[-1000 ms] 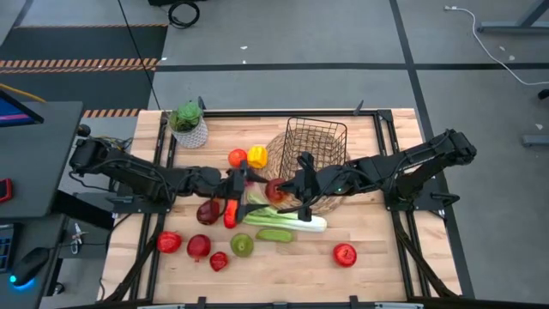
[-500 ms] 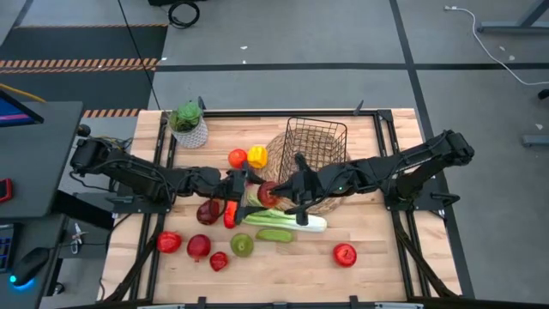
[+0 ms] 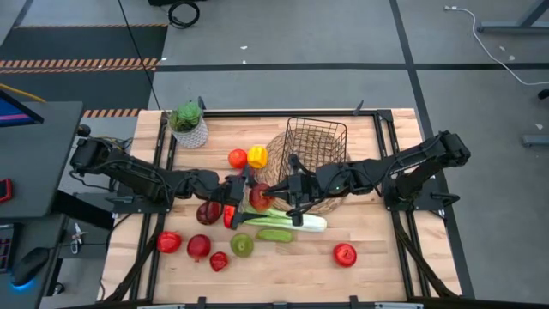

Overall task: Build produce basket
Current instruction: Put the apple into the wire basket

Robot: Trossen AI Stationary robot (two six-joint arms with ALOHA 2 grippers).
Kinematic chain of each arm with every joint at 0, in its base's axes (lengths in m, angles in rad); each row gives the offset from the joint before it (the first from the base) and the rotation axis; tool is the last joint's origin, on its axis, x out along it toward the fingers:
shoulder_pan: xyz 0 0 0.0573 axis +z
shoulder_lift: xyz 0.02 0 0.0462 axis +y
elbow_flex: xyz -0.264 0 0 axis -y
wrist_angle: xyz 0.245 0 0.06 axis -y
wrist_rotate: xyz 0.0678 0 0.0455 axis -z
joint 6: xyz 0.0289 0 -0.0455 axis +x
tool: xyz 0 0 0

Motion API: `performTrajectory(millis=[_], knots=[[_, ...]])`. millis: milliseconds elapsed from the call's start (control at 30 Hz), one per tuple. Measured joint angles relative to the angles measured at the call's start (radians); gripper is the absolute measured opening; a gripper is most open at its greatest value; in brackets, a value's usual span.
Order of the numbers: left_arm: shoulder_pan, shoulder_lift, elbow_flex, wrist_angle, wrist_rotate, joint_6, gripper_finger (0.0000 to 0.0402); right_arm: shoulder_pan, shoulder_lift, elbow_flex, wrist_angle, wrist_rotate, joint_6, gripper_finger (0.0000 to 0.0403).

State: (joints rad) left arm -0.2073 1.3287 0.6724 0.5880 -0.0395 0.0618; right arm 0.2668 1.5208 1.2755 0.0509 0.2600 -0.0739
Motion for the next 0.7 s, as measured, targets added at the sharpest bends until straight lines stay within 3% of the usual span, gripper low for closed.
performTrajectory(millis=[700], knots=[[0.001, 0.001, -0.002, 0.039, 0.003, -0.017, 0.033, 0.014, 0.0, 0.002, -0.07, 0.0, 0.003, 0.0025]])
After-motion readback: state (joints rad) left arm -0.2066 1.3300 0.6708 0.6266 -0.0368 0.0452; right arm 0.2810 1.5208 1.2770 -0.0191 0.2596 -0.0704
